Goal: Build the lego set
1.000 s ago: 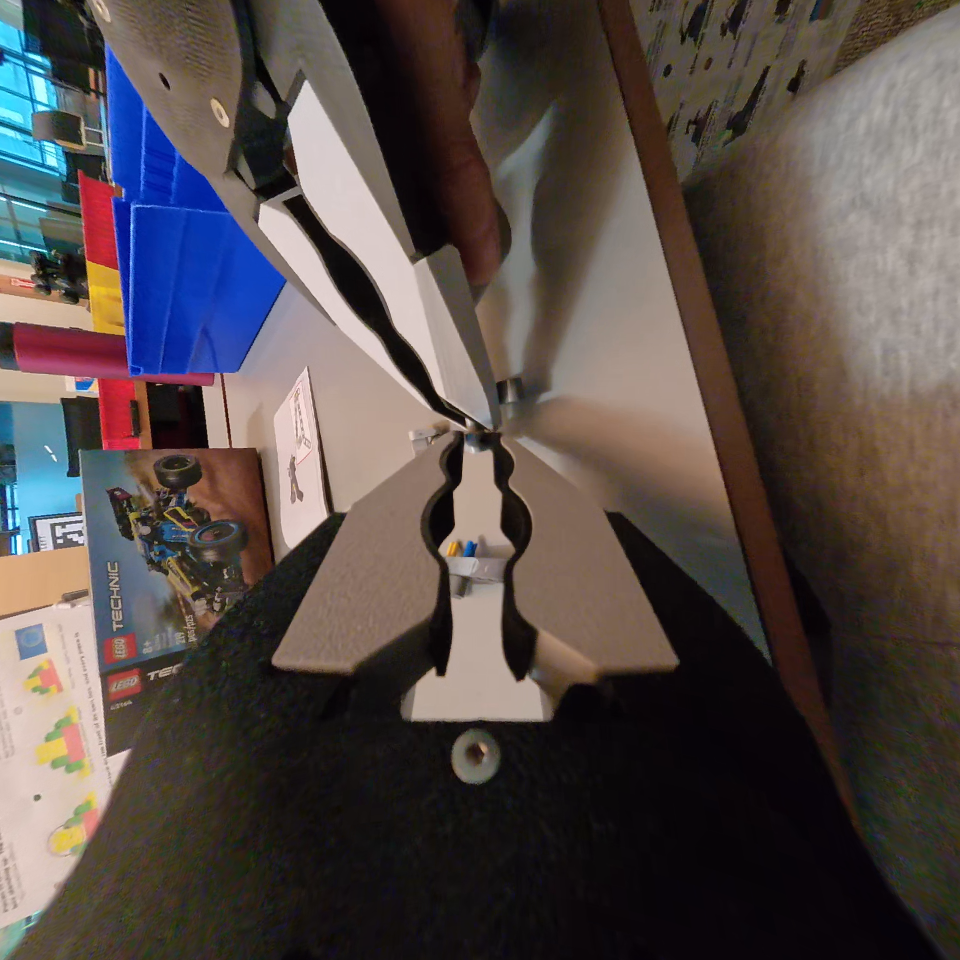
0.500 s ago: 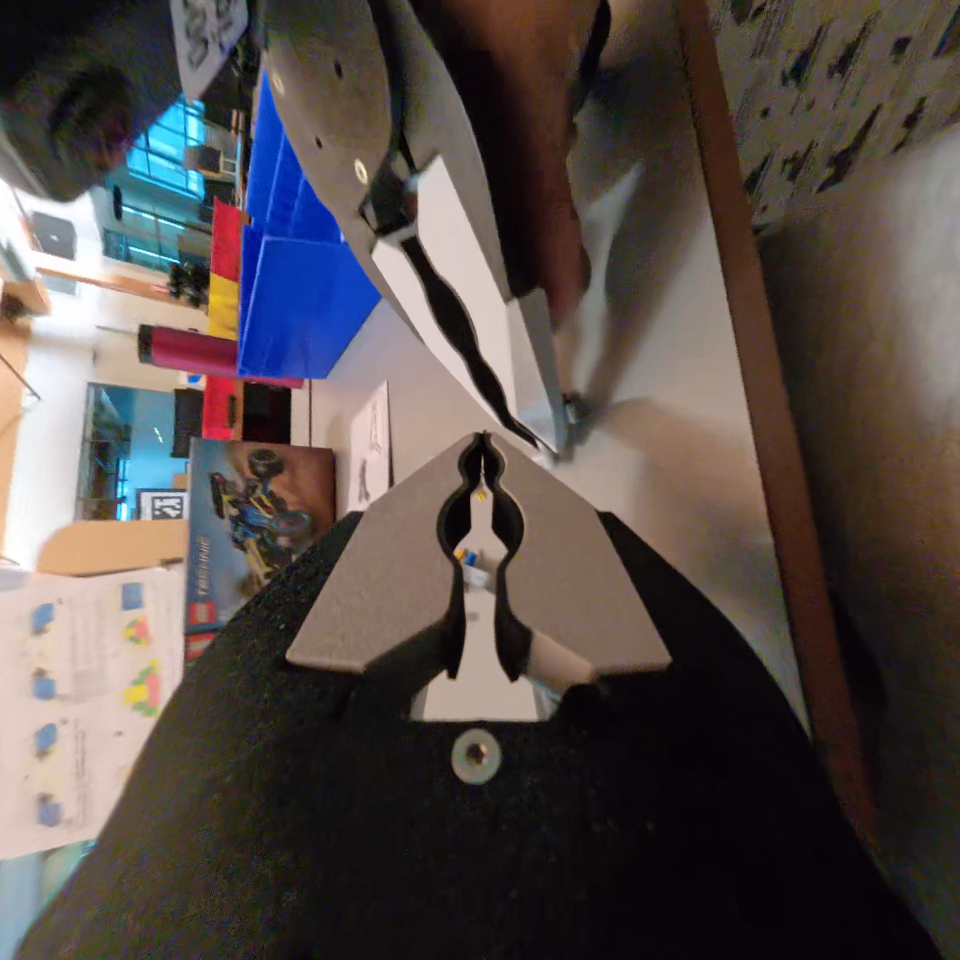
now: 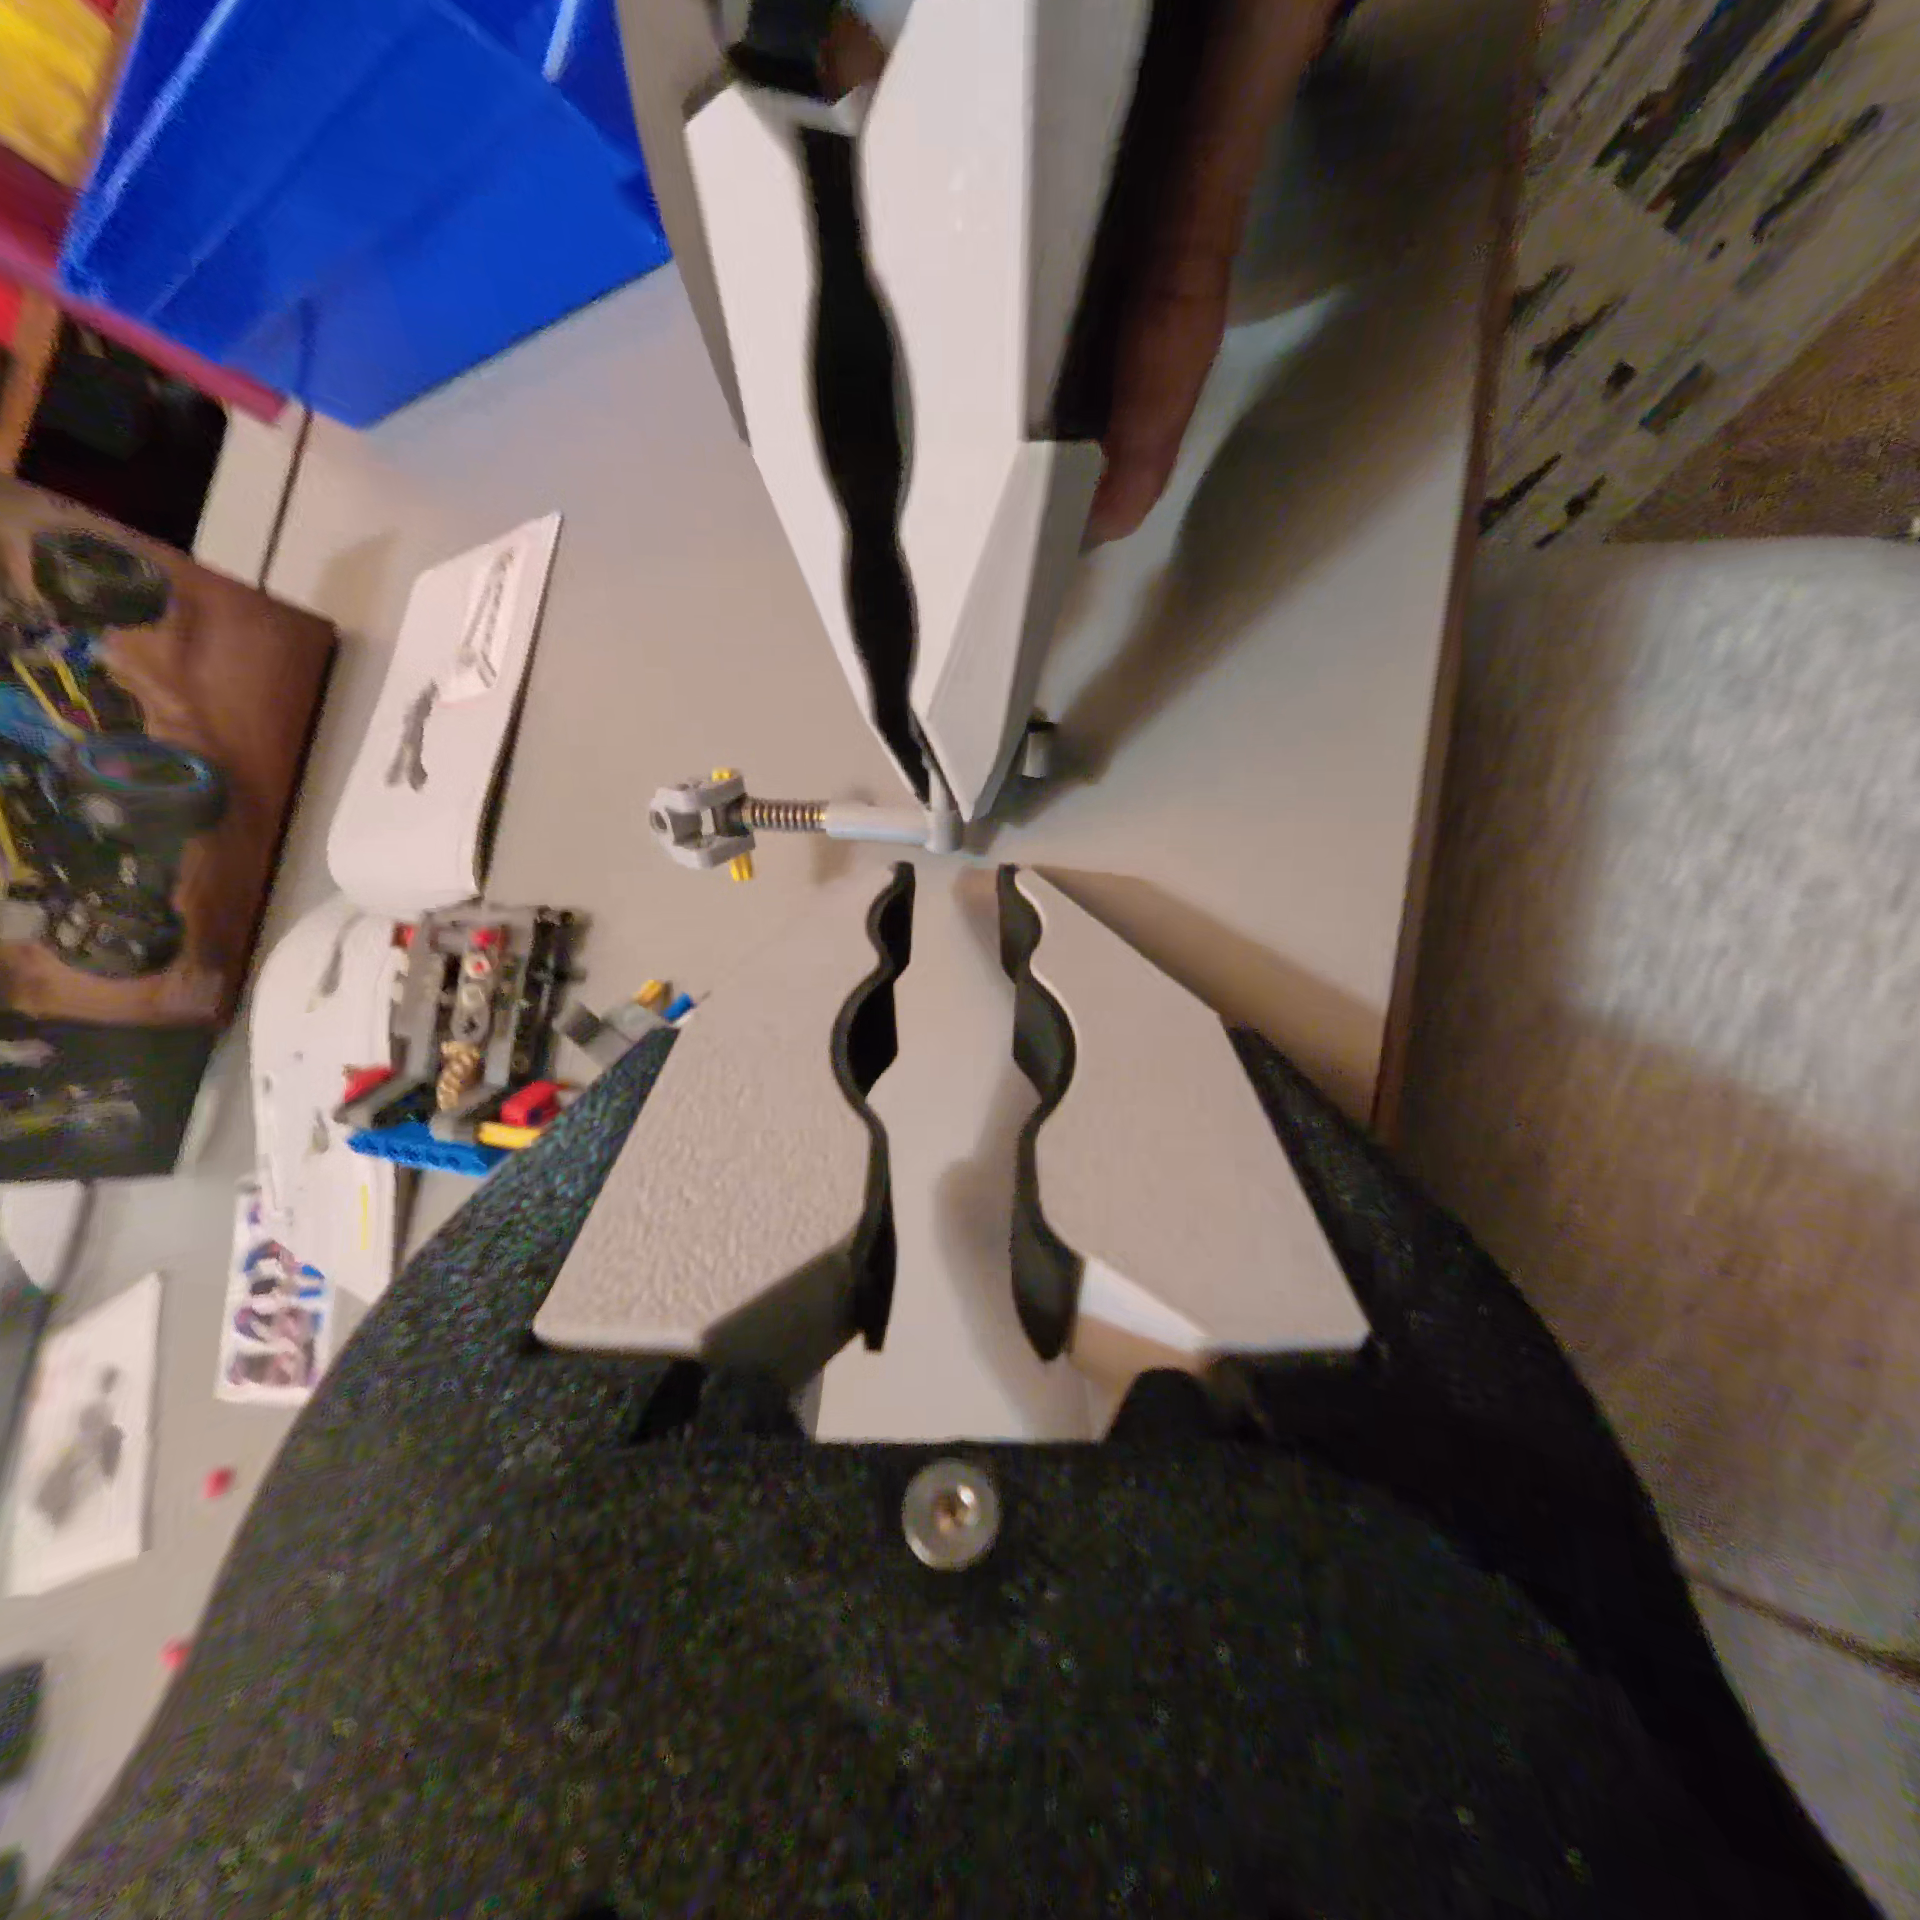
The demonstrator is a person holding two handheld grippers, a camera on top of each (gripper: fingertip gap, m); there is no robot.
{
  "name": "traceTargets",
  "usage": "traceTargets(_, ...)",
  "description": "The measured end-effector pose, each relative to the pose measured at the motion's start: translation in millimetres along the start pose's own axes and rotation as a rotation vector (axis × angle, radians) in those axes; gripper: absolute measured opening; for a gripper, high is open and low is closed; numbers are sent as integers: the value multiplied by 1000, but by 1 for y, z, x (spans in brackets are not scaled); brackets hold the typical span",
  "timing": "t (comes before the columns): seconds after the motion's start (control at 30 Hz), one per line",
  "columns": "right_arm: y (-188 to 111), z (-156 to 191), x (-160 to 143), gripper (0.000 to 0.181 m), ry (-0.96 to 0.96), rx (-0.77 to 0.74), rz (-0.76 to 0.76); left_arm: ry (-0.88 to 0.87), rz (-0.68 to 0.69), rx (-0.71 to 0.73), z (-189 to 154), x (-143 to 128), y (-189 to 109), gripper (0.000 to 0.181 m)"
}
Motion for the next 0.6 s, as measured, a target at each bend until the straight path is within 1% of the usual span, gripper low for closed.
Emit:
traceTargets(0.03,0,0,0,6,-18,-9,-1,-91,9,-21,1,-1,0,13)
traceTargets(0.13,-2,2,3,6,-76,-42,-28,-495,-12,-171,4,-2,-3,18)
traceTargets(0.2,-4,1,8,6,-109,-67,-66,-767,-87,-260,10,-1,-8,20)
traceTargets(0.27,-4,2,15,6,-149,-90,-114,-961,-170,-296,19,-2,-13,23)
traceTargets(0.37,0,0,26,5,-210,-184,-154,-1062,-253,-256,28,-5,-22,21)
traceTargets(0.47,14,5,33,6,-330,-281,-124,-1087,-274,-192,34,-10,-29,22)
traceTargets(0.6,29,18,50,5,-481,-392,-120,-1099,-291,-105,43,-20,-41,19)
Point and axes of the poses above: each gripper's, where its closed fingertips meet, y out along the fingers, x out of its top, z = x × y across the jaws, the point moved 3 cm from there along -y, back along the fingers, and after that the axes turned 2 degrees about -x, right-handed, at the moved point
